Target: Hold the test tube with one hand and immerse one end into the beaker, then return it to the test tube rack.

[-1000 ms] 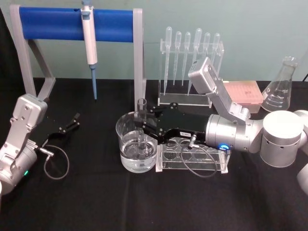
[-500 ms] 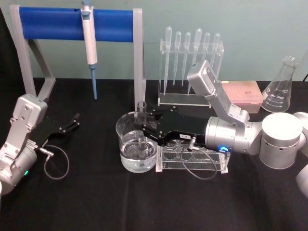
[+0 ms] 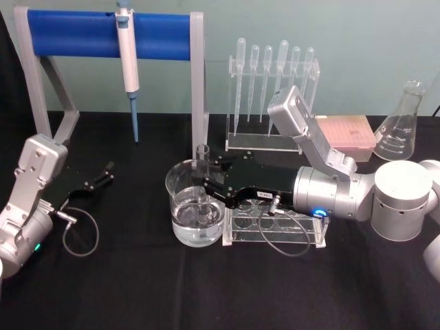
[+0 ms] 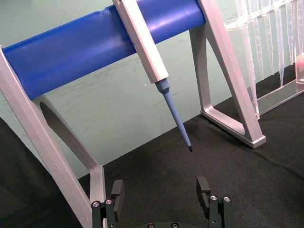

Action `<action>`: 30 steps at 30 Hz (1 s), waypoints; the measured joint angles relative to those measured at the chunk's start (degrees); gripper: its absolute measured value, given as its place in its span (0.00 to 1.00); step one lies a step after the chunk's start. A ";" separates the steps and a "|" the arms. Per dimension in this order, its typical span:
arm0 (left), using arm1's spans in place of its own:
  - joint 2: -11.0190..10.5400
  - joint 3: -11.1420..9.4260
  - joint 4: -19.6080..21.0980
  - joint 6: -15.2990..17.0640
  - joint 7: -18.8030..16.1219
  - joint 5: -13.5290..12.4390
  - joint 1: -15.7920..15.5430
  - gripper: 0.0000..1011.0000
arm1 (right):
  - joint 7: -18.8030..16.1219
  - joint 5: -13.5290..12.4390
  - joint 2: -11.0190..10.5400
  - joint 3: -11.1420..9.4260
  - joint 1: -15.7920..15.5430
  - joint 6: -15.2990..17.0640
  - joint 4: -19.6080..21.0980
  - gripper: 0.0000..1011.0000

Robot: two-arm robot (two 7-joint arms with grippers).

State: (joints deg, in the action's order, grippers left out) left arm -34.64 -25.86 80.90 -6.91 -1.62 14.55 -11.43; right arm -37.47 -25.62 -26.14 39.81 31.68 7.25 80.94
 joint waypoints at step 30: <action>0.00 0.00 0.00 0.00 0.00 0.00 0.00 0.99 | 0.00 -0.07 0.00 0.04 0.03 0.00 0.04 0.24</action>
State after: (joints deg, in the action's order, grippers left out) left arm -34.65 -25.86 80.90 -6.91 -1.62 14.55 -11.43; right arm -37.47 -25.68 -26.14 39.85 31.71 7.25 80.98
